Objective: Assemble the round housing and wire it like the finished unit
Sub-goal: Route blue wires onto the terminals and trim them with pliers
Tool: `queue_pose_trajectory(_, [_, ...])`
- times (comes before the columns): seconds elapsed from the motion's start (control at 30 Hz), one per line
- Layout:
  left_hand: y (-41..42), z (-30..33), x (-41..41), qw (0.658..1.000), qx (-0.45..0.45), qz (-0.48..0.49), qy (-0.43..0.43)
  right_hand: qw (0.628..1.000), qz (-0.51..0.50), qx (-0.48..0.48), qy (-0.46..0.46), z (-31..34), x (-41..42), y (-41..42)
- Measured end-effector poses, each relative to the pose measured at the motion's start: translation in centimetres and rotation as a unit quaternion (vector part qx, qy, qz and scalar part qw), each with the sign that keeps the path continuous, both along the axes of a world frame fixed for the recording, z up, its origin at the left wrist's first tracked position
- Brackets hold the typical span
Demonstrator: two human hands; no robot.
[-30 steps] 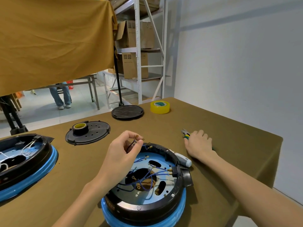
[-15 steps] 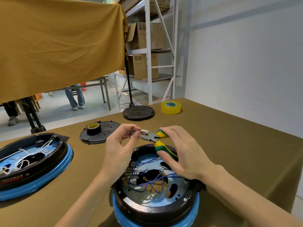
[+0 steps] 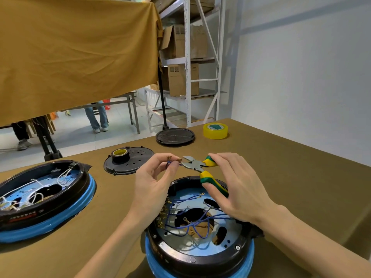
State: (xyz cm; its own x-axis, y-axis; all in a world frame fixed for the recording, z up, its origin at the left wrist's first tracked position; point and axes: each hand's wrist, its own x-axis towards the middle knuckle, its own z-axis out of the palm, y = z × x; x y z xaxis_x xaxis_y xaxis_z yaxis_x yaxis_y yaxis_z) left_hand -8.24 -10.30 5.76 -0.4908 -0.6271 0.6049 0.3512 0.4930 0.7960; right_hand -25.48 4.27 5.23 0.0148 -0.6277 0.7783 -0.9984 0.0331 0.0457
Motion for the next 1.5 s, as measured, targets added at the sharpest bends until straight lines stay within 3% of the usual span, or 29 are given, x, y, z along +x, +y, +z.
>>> queue_pose_trajectory(1.5, [0.03, -0.01, 0.26, 0.998, 0.057, -0.013, 0.008, 0.998, 0.048, 0.018, -0.02, -0.32, -0.43, 0.23])
